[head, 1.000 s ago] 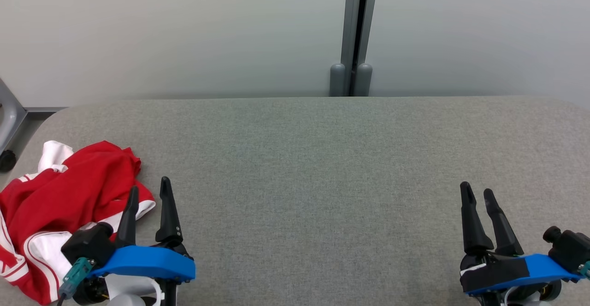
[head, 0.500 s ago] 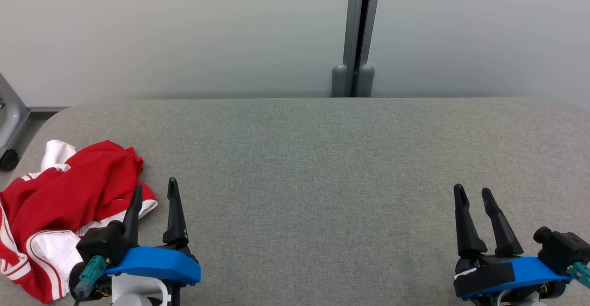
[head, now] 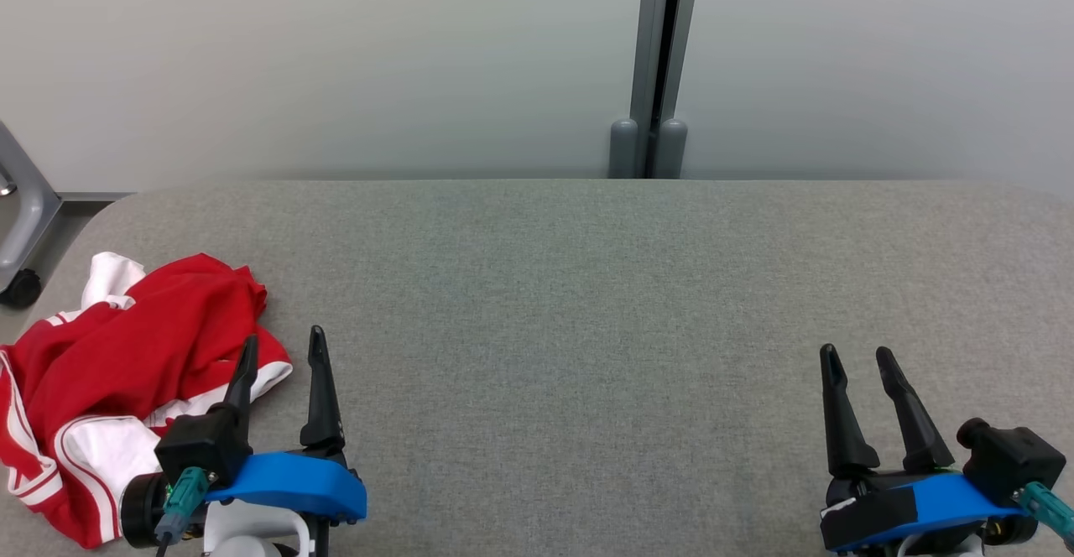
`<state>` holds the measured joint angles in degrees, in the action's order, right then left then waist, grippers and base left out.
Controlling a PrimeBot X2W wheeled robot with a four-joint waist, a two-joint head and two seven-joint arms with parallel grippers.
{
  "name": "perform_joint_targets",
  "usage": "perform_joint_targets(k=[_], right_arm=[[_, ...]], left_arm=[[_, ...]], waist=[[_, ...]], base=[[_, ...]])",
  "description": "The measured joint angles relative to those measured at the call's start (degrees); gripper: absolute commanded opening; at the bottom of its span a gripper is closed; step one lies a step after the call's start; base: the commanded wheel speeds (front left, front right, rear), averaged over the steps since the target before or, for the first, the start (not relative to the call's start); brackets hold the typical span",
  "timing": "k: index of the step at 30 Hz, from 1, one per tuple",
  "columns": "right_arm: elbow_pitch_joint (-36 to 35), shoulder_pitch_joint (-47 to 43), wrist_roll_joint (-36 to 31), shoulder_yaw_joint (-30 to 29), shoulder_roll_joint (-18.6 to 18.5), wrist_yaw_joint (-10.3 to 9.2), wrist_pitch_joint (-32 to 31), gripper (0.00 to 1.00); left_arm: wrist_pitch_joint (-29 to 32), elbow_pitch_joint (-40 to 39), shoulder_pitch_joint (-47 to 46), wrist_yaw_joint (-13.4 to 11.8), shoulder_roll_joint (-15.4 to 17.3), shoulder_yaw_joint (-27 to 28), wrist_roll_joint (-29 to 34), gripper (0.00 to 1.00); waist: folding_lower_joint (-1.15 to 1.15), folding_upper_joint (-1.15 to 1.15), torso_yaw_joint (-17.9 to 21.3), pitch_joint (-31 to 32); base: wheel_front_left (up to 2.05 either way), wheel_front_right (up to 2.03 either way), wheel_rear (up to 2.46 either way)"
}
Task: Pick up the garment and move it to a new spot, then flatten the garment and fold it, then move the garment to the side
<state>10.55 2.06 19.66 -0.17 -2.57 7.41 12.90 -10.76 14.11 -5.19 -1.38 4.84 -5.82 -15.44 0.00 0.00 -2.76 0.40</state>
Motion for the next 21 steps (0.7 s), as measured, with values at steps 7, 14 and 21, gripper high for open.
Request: perform_joint_targets(k=[7, 14, 21], right_arm=[[0.64, 0.01, -3.0, -0.07, -0.03, 0.0, 0.55, 1.0], [0.87, 0.01, -5.52, -0.19, -0.07, 0.0, 0.78, 1.0], [1.16, 0.01, -7.62, -0.33, -0.1, 0.01, 0.77, 1.0]], left_arm=[[-0.07, 0.03, 0.01, -0.63, 0.29, -0.23, 2.14, 1.0], [1.09, 0.01, 0.03, -0.85, 0.41, -0.58, 3.61, 1.0], [1.7, 0.0, 0.14, -1.47, 0.45, -0.85, 5.24, 1.0]], waist=[[0.0, 0.0, -0.18, 0.12], [0.0, 0.0, -0.45, 0.18], [0.0, 0.0, -0.63, 0.38]], base=[[0.0, 0.0, 0.0], [0.0, 0.0, 0.0], [0.0, 0.0, 0.0]])
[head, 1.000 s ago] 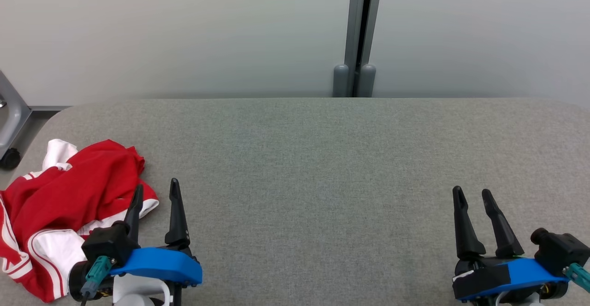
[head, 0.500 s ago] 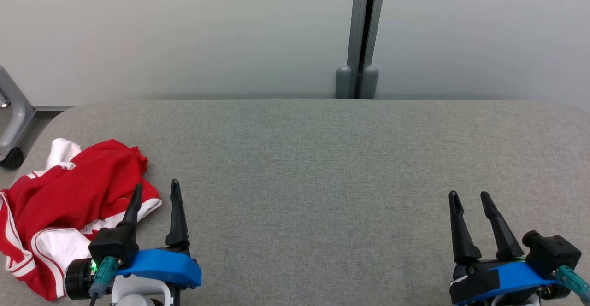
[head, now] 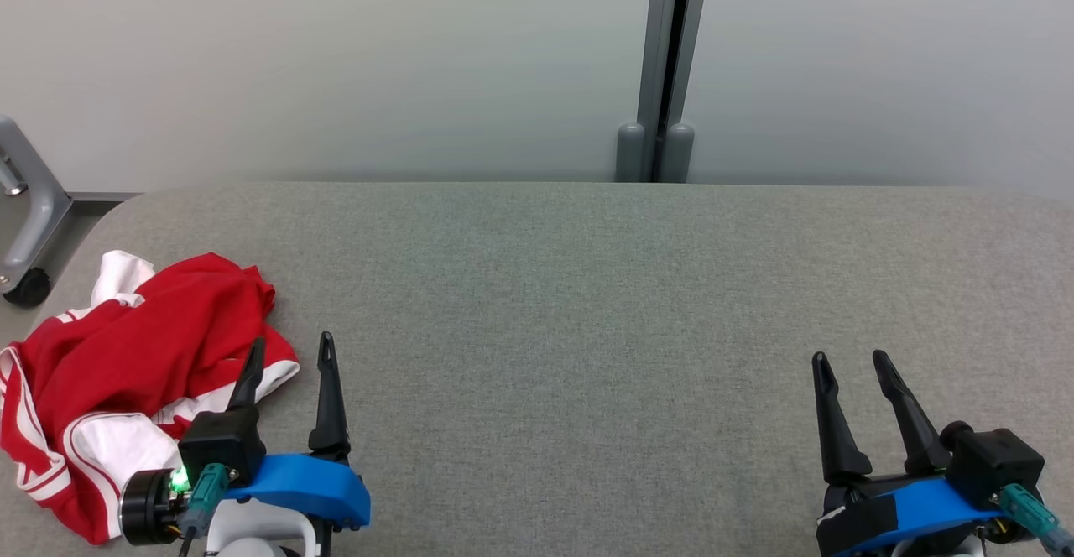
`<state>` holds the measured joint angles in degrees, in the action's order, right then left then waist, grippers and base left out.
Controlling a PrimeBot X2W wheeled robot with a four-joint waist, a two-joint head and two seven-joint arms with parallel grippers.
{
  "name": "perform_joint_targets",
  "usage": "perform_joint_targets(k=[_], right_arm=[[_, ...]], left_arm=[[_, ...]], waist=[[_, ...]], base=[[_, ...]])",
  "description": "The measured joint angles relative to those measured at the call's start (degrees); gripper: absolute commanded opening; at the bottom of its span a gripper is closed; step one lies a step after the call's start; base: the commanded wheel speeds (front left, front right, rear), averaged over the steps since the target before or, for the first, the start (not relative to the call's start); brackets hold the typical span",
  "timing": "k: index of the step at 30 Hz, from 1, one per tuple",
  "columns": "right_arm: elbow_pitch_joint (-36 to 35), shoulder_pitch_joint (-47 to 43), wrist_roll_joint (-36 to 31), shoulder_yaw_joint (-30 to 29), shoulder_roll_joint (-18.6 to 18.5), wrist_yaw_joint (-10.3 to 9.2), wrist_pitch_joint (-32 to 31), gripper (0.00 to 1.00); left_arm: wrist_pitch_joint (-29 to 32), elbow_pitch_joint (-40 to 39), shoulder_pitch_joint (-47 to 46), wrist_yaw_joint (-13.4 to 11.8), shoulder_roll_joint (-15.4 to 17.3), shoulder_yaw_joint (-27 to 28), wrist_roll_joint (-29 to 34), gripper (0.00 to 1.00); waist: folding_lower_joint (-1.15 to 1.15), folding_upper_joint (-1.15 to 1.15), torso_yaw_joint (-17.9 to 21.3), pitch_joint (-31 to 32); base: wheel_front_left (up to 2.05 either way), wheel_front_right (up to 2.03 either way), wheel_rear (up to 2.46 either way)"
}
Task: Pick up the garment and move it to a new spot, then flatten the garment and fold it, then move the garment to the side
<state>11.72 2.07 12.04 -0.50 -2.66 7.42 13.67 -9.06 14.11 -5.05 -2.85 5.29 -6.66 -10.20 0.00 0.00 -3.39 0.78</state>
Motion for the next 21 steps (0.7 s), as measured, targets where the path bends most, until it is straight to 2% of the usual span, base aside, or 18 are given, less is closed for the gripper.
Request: perform_joint_targets(k=[21], right_arm=[[0.07, -0.03, -0.16, -0.99, -0.02, 0.0, -2.01, 1.0]], left_arm=[[4.35, -0.73, 0.58, -1.42, 0.77, -0.33, -1.41, 1.0]], waist=[[0.0, 0.0, -0.14, 0.08]], base=[[0.0, 0.0, 0.0]])
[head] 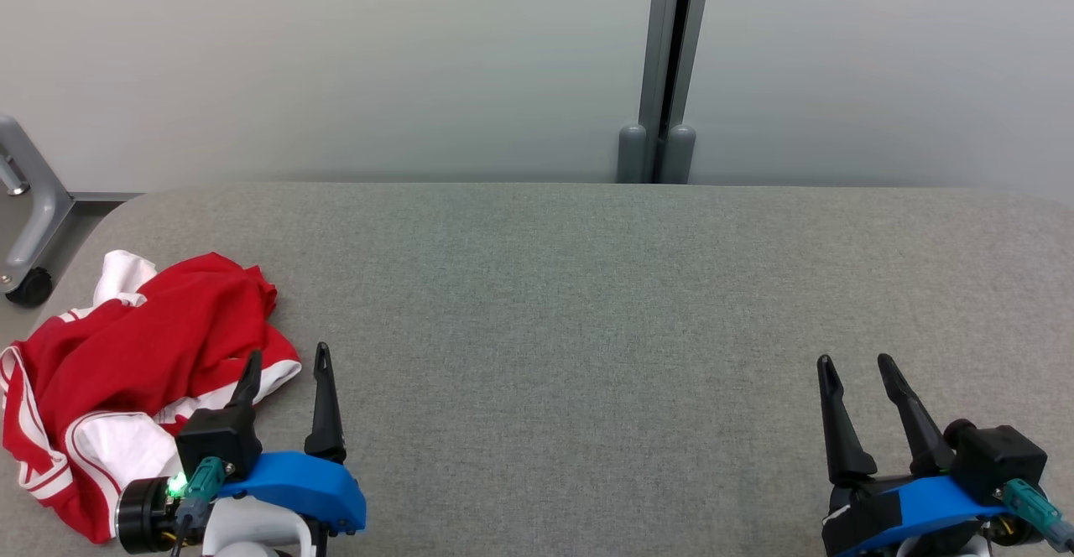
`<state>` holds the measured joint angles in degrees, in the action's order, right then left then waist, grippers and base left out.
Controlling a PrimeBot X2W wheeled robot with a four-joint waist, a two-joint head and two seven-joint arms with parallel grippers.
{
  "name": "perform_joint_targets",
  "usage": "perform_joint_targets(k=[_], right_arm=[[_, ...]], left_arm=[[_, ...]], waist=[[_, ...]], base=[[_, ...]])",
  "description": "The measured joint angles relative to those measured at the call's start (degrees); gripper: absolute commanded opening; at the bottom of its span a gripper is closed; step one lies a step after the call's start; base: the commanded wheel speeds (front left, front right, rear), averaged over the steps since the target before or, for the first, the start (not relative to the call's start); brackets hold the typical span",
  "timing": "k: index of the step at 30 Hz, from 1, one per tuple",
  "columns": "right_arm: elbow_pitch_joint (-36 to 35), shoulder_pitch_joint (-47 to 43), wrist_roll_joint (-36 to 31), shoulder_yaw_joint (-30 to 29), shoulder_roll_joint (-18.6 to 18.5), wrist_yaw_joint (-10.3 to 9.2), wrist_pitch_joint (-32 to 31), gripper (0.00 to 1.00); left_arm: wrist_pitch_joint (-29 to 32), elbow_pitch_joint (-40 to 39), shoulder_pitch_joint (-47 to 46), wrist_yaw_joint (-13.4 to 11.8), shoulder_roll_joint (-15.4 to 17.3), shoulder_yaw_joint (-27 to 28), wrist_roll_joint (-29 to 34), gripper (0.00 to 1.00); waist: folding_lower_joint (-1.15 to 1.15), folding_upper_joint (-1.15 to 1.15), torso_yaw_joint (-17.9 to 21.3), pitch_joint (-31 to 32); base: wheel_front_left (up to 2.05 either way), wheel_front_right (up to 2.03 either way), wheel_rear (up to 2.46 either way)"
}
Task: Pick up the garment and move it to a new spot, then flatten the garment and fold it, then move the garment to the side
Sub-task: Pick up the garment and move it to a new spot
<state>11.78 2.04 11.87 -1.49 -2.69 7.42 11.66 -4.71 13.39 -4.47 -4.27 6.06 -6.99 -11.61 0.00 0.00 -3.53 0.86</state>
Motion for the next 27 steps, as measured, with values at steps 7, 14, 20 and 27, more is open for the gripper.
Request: perform_joint_targets(k=[7, 14, 20, 27], right_arm=[[0.07, -0.14, 0.07, 0.15, 0.0, 0.0, -0.01, 1.0], [0.2, -0.21, 0.19, 0.32, 0.0, 0.0, 0.0, 1.0], [0.19, -0.21, 0.16, 0.59, 0.0, 0.0, 0.0, 1.0], [0.16, -0.2, -0.26, 0.53, -0.01, 0.0, -0.05, 1.0]], left_arm=[[0.35, -0.55, 0.52, -0.43, 0.32, -0.33, -0.2, 1.0], [0.43, -0.89, 0.58, -0.75, 0.64, -0.52, -0.49, 1.0], [0.05, -1.18, 0.57, -0.93, 0.97, -0.57, -0.59, 1.0], [-0.18, -1.23, 0.53, -1.25, 1.48, -0.63, -0.83, 1.0]], waist=[[0.0, 0.0, 0.01, -0.06], [0.0, 0.0, -0.06, -0.04], [0.0, 0.0, -0.73, -0.11], [0.0, 0.0, -2.82, -0.05]], base=[[0.0, 0.0, 0.0], [0.0, 0.0, 0.0], [0.0, 0.0, 0.0], [0.0, 0.0, 0.0]])
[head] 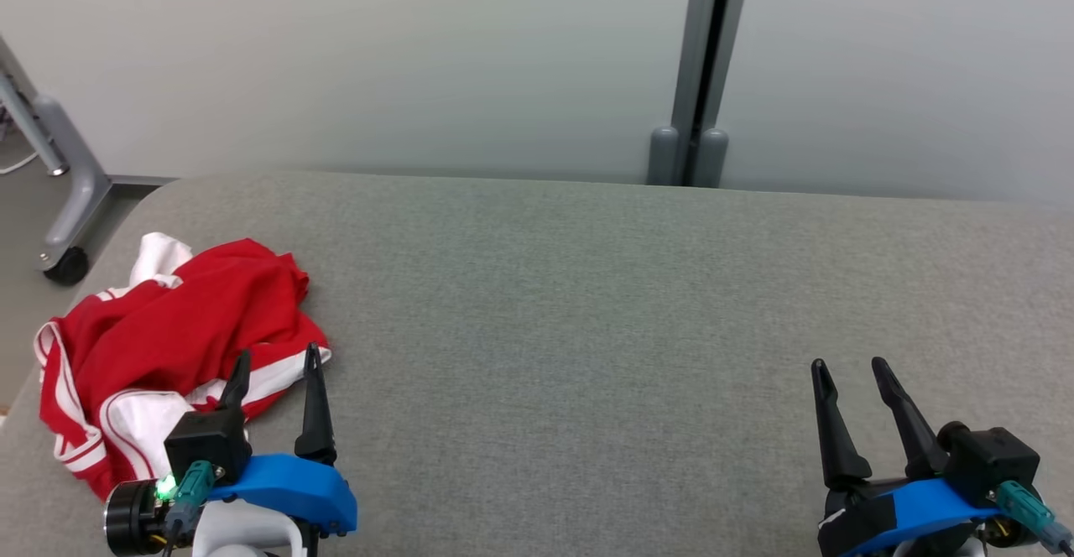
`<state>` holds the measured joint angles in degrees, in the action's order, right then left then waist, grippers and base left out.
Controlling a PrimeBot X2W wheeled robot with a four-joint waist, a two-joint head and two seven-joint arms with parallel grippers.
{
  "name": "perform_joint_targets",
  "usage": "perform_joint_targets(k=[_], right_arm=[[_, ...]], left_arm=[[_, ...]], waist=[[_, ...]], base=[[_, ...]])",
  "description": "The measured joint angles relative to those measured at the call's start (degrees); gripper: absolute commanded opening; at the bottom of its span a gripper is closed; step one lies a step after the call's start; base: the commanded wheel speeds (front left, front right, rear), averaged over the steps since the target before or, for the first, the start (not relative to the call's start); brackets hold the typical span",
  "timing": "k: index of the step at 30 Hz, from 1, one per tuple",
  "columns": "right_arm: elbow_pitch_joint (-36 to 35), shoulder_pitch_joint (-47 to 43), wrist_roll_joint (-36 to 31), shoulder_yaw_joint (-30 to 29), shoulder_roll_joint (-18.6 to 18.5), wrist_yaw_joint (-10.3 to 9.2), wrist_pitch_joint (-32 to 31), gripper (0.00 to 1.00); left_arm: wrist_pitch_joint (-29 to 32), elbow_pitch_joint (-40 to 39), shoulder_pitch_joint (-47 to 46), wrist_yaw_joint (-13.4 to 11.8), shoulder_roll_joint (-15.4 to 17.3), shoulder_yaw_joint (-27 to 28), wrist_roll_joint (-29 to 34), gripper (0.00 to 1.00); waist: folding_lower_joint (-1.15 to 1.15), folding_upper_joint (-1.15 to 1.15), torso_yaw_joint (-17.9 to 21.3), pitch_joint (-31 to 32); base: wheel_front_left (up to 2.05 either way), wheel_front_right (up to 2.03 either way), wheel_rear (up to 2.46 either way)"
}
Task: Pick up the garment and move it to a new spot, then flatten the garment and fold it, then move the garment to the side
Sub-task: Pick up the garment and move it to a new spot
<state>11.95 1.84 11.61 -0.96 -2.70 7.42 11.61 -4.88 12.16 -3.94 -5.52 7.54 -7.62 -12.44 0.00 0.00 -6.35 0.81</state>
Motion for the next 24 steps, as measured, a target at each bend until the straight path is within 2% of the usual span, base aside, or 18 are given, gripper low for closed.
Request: perform_joint_targets(k=[24], right_arm=[[0.58, -0.23, 0.47, 0.92, 0.0, 0.0, 0.57, 1.0]], left_arm=[[-0.83, -1.14, 0.22, -1.25, 2.26, 1.34, -1.12, 1.0]], waist=[[0.0, 0.0, -13.23, -0.42]], base=[[0.0, 0.0, 0.0]])
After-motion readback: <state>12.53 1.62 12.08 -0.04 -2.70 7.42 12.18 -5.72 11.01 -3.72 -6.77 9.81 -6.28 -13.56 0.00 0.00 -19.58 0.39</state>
